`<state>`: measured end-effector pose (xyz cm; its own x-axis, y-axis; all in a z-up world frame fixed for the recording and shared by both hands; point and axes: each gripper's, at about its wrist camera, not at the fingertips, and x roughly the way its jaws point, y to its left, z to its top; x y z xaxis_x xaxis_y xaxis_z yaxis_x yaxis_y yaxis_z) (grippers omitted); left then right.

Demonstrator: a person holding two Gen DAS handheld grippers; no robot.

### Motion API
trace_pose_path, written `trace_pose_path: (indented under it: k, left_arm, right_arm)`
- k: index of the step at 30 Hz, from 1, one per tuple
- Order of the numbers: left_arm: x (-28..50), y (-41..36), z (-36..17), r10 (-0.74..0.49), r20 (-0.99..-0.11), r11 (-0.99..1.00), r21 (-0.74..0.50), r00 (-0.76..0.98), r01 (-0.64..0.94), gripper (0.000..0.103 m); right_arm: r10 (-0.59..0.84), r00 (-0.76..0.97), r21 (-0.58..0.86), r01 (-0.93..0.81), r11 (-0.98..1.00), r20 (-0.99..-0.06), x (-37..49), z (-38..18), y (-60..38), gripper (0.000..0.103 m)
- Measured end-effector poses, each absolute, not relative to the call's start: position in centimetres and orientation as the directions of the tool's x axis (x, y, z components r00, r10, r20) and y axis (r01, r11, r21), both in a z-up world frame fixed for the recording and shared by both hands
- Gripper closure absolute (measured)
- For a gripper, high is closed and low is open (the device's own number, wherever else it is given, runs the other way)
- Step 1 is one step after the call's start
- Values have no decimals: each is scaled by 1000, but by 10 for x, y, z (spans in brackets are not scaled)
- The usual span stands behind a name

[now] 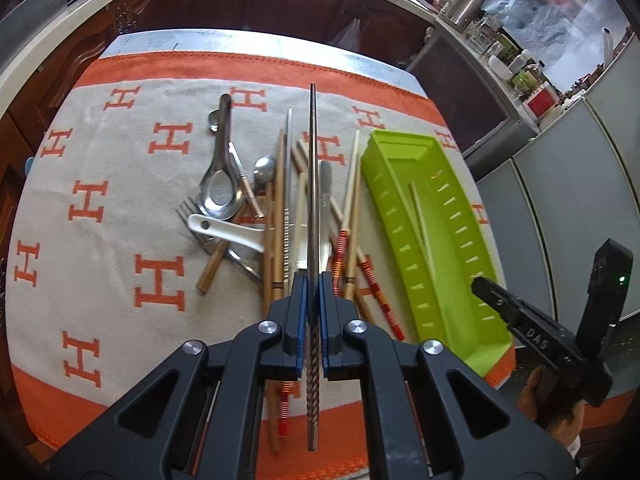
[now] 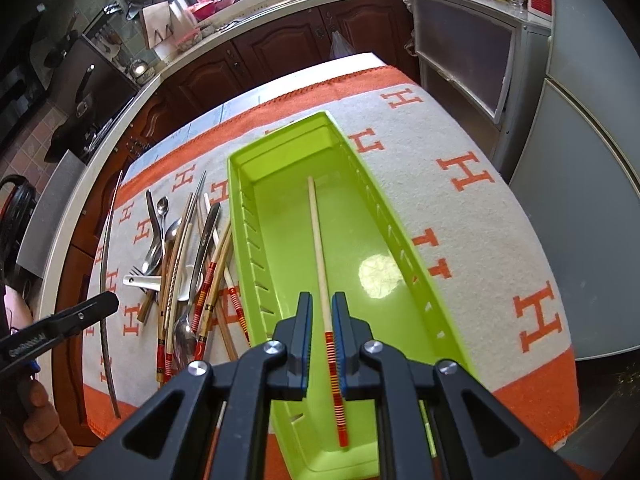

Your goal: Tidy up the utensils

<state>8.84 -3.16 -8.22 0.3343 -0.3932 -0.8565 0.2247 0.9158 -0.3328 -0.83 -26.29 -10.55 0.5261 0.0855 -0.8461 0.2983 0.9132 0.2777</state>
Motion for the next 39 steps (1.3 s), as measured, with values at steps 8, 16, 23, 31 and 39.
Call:
trace_pose_path:
  k: [8, 16, 23, 31, 39]
  left_arm:
    - [96, -110, -56, -476, -839, 873, -413, 264, 260, 100]
    - [105, -174, -92, -445, -881, 883, -401, 160, 244, 99]
    - [101, -178, -118, -400, -909, 896, -361, 119, 257, 99]
    - [98, -131, -97, -379, -897, 911, -318, 228, 261, 98]
    - [89, -62, -81, -227, -894, 963, -147, 387, 224, 98]
  right_arm:
    - [47, 575, 295, 346, 890, -817, -21, -89, -282, 93]
    - [5, 565, 287, 412, 865, -825, -30, -93, -302, 88]
    - [-15, 528, 254, 434, 864, -849, -28, -108, -311, 80]
    - [12, 484, 252, 435, 865, -875, -15, -125, -313, 80]
    - [41, 473, 308, 503, 808, -880, -20, -128, -322, 86]
